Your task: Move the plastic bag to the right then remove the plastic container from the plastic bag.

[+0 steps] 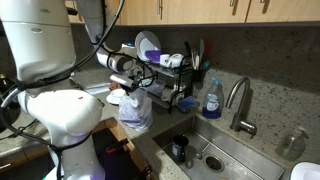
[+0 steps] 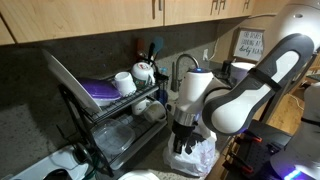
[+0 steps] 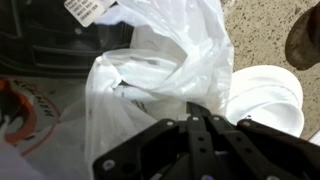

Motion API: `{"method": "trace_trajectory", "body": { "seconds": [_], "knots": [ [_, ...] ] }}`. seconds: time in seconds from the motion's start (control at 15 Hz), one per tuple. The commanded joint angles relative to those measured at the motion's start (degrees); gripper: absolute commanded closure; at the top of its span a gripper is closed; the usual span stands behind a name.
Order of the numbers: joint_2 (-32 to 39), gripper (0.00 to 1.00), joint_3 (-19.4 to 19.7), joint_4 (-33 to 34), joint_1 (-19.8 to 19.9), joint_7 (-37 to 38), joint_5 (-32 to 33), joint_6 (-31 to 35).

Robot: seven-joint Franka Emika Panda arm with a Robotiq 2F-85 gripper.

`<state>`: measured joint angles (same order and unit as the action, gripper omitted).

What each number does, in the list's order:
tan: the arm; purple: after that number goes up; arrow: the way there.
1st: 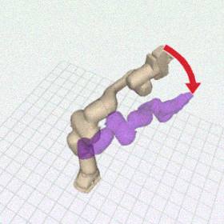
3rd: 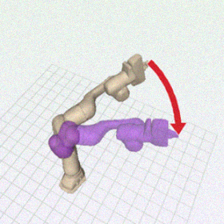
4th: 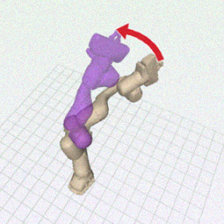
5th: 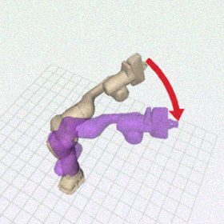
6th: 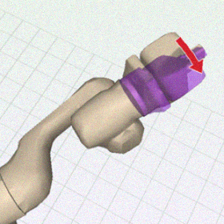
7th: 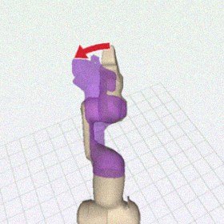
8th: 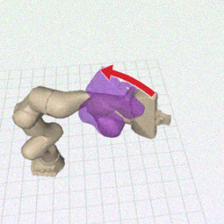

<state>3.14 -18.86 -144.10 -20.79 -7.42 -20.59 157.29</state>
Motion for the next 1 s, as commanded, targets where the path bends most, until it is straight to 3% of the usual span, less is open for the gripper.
{"method": "trace_trajectory", "body": {
  "seconds": [0.0, 0.07, 0.13, 0.2, 0.8, 0.93],
  "knots": [
    [0.72, 1.00, -1.37, 0.64, 0.82, -0.62, -1.50, 0.20],
    [0.55, 1.00, -1.44, 0.44, 0.93, -0.49, -1.53, 0.13],
    [0.09, 0.82, -1.43, 0.02, 1.06, -0.36, -1.68, 0.10],
    [-0.72, 0.73, -1.25, -0.60, 1.23, 0.07, -1.65, 0.13],
    [-12.75, 0.07, 3.05, -7.83, 4.04, 5.41, -0.23, -0.56],
    [-14.41, 0.03, 4.37, -8.88, 4.08, 5.80, -0.58, -1.10]
  ]
}}
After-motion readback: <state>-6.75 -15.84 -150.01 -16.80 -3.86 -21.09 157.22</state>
